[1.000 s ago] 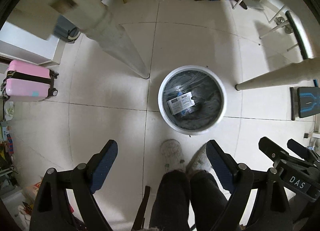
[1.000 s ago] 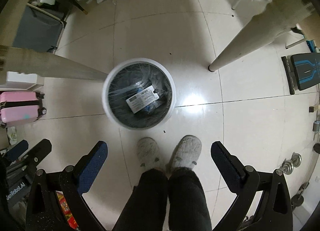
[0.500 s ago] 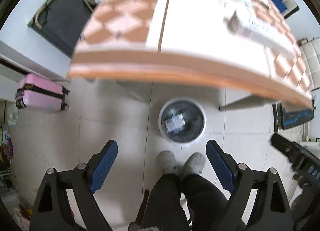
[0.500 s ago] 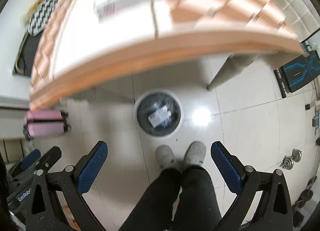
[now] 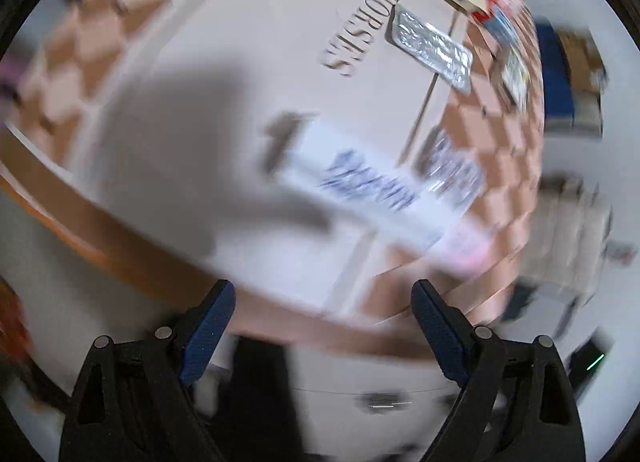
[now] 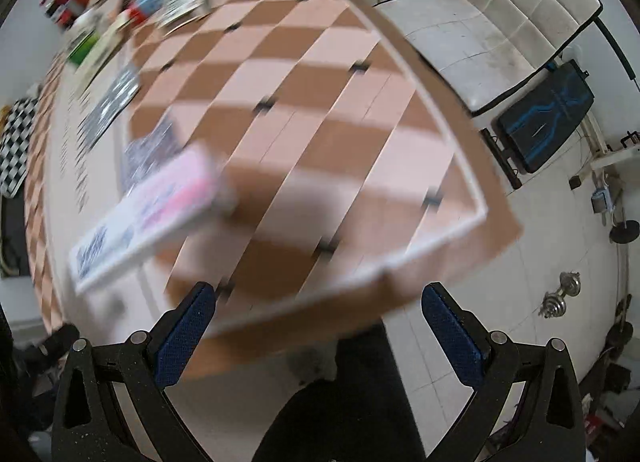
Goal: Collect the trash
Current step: 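Grasp the Doctor toothpaste tube with the left tool while the right tool grasps a pill blister pack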
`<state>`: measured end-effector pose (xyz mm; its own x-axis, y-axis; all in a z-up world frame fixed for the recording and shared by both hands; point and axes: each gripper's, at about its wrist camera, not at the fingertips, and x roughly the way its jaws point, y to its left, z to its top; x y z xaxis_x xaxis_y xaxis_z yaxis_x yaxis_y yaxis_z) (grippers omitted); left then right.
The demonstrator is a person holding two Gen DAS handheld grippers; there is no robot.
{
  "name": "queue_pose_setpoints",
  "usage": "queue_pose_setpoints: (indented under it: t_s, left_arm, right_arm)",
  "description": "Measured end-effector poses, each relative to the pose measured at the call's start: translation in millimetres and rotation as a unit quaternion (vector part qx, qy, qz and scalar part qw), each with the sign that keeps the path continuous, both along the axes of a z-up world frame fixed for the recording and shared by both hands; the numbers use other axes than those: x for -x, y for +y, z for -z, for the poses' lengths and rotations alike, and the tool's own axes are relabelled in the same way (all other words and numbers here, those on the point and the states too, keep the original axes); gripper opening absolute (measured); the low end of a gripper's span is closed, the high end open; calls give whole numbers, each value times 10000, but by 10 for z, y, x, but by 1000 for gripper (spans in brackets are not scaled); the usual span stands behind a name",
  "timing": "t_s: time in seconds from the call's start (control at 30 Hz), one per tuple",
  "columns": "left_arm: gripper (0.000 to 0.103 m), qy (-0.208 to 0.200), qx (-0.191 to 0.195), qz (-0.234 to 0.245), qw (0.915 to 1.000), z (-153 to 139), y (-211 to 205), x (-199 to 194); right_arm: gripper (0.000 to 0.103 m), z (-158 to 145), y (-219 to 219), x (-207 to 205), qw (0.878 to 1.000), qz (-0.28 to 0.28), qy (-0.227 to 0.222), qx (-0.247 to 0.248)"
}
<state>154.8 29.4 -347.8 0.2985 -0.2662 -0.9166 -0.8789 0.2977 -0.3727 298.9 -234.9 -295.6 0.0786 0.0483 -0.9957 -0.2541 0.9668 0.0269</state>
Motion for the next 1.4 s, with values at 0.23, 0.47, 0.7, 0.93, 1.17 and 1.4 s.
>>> queue_pose_setpoints:
  t_s: [0.23, 0.47, 0.7, 0.93, 1.17, 1.4]
  left_arm:
    - [72, 412, 776, -1620, 9829, 385, 71, -665]
    - [54, 915, -10, -1465, 9850, 232, 76, -776]
    - [53, 1356, -1101, -281, 9842, -20, 491, -545]
    - [55, 1559, -1650, 421, 9730, 44, 1072, -649]
    - [55, 1601, -1707, 448, 9712, 153, 1101, -634]
    - [46, 1673, -2287, 1069, 9530, -1, 957, -603]
  right_arm:
    - [103, 196, -33, -1012, 9999, 5, 146, 87]
    - [103, 365, 109, -1501, 9989, -212, 429, -27]
    - [103, 326, 465, -1449, 9913, -848, 855, -541]
    - [103, 410, 1230, -1161, 9845, -1193, 1047, -743]
    - [103, 556, 1766, -709, 9896, -1153, 786, -350]
    - [94, 665, 2058, -414, 9900, -1320, 161, 471]
